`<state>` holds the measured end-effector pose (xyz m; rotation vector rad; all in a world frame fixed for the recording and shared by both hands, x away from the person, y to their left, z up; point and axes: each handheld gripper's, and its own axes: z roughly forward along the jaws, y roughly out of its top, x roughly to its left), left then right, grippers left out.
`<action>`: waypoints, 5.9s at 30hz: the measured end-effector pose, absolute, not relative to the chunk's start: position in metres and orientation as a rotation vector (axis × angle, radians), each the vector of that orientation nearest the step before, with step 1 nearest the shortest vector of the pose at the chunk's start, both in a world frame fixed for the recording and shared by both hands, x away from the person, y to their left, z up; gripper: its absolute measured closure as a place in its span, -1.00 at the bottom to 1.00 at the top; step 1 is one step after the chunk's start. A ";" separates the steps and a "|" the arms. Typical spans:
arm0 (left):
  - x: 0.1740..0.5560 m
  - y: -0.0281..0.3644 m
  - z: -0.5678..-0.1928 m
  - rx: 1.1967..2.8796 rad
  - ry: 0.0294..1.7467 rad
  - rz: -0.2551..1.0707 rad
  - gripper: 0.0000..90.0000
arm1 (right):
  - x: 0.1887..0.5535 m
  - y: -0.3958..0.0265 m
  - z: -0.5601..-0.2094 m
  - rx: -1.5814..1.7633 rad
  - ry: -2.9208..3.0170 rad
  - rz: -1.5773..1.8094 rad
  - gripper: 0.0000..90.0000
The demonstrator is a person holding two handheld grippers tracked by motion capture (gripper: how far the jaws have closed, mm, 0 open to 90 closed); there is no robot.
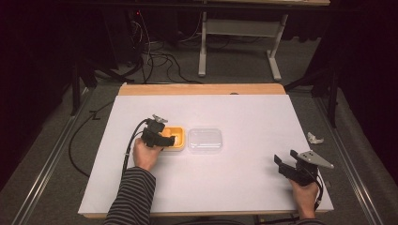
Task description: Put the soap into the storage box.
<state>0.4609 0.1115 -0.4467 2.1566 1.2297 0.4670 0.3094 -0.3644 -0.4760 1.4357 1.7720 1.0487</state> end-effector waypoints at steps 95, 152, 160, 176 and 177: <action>0.347 0.178 -0.404 1.821 1.134 0.529 -0.49 | 0.310 -0.363 -0.476 1.433 1.779 1.037 -0.36; 0.327 0.162 -0.433 1.883 1.135 0.535 -0.50 | 0.310 -0.363 -0.476 1.422 1.783 1.031 -0.36; 0.328 0.157 -0.441 1.904 1.134 0.527 -0.50 | 0.310 -0.362 -0.476 1.421 1.782 1.030 -0.36; 0.330 0.142 -0.451 1.935 1.121 0.512 -0.50 | 0.310 -0.362 -0.476 1.424 1.782 1.030 -0.36; 0.331 0.142 -0.452 1.939 1.120 0.521 -0.50 | 0.310 -0.362 -0.476 1.423 1.783 1.030 -0.36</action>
